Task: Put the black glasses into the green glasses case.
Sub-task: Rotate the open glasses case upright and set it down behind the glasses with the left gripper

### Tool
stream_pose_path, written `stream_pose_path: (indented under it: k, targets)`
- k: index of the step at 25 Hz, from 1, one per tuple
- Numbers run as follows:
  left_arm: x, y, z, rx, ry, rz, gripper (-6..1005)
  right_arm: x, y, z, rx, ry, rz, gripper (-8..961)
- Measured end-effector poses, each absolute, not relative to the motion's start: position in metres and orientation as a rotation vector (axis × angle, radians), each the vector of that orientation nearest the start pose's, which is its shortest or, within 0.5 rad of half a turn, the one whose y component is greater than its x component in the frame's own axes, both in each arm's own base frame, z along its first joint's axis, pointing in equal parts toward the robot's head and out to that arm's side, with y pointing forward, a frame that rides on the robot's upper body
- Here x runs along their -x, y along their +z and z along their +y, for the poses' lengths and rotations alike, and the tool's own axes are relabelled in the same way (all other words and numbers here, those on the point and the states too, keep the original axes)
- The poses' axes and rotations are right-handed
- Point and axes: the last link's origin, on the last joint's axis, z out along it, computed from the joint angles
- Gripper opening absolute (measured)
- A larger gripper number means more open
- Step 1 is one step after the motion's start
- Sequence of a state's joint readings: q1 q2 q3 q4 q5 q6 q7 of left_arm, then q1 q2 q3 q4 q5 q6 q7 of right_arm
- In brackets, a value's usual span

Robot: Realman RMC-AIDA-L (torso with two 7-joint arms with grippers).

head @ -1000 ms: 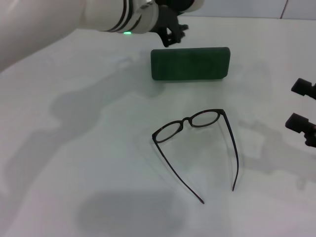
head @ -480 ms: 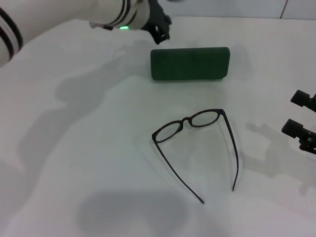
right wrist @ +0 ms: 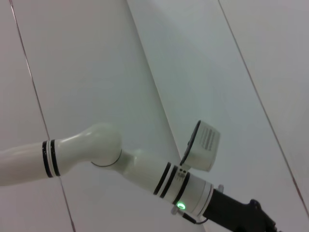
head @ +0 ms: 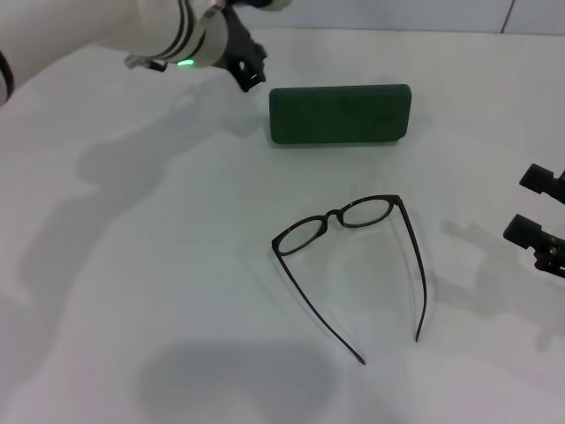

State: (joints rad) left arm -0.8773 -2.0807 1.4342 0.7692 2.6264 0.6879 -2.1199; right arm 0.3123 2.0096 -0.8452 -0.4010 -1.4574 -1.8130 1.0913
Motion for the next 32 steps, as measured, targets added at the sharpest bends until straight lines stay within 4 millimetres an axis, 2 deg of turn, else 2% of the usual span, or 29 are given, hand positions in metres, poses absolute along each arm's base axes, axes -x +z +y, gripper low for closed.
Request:
stream_pose_path:
  k: [5, 10, 15, 23, 32]
  targets:
    - [0.182, -0.033, 0.462, 2.408, 0.354, -0.230, -1, -0.287, 0.022, 0.255, 2.442, 1.295, 0.541, 885]
    - [0.189, -0.027, 0.460, 2.436, 0.282, -0.285, 0, -0.287, 0.022, 0.256, 2.442, 1.294, 0.537, 885]
    - [0.193, -0.035, 0.452, 2.526, 0.191, -0.309, 0, -0.286, 0.021, 0.257, 2.447, 1.295, 0.534, 884]
    - [0.193, -0.049, 0.445, 2.560, 0.133, -0.303, 0, -0.285, 0.020, 0.256, 2.455, 1.298, 0.533, 885]
    - [0.191, -0.056, 0.436, 2.635, 0.121, -0.280, 1, -0.293, 0.019, 0.245, 2.426, 1.297, 0.580, 884]
